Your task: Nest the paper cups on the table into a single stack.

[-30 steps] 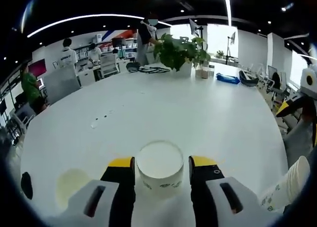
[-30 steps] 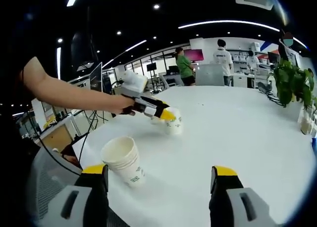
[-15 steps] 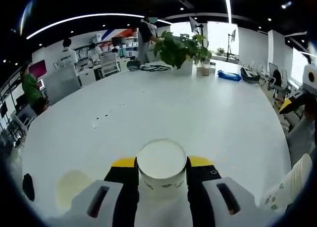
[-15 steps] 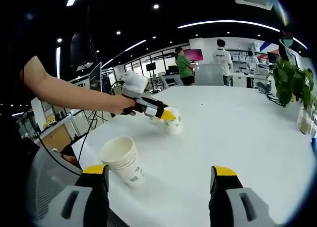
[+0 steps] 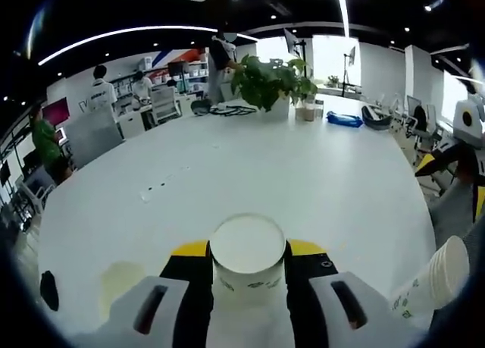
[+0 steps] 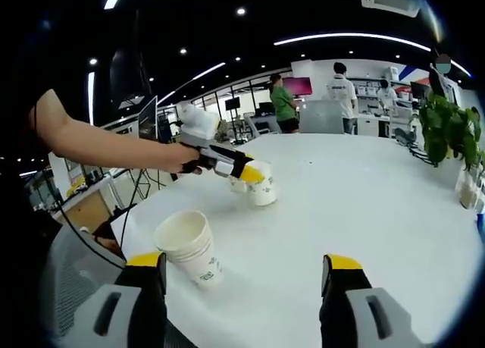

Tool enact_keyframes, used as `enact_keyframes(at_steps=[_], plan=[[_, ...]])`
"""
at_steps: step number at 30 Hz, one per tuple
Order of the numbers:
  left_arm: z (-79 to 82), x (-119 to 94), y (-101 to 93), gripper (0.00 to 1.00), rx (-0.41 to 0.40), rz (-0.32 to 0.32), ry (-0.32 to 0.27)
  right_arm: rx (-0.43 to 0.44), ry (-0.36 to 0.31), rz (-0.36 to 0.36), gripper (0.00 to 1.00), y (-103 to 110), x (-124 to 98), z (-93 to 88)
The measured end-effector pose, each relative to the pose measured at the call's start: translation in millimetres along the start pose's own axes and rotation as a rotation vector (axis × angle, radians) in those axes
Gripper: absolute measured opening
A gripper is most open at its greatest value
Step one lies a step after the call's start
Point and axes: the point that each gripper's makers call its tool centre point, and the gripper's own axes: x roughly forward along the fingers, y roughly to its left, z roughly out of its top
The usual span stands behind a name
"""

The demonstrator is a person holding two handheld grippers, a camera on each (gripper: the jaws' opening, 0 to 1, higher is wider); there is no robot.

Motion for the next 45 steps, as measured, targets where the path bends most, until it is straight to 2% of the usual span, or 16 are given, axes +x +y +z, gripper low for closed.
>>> enact_keyframes(at_steps=[4, 8, 17, 31, 39, 42, 45], plan=[[2.8, -12, -9.9, 0.35, 0.008, -0.01, 0.006, -0.001, -0.005, 0.006, 0.84, 1, 0, 1.2], [-2.5, -21, -15.5, 0.35, 0.022, -0.027, 0.018, 0.0, -0.013, 0.021, 0.84, 5, 0, 2.5], [-1.8, -43, -27.1, 0.35, 0.02, -0.038, 0.01, -0.006, -0.015, 0.045, 0.82, 10, 0, 3.1], [15.7, -77, -53.9, 0.35, 0.042, -0.056, -0.028, -0.043, 0.002, 0.105, 0.77, 25, 2, 0.6], [24.3, -95, -74.1, 0.35, 0.062, -0.081, -0.044, -0.01, -0.043, 0.114, 0.73, 24, 0, 9.9], [27.2, -99, -77.5, 0.35, 0.071, -0.087, -0.05, 0.007, -0.056, 0.127, 0.72, 28, 0, 12.8], [36.7, -108, -85.9, 0.35, 0.077, -0.083, -0.058, -0.008, -0.062, 0.146, 0.71, 36, 2, 17.0]])
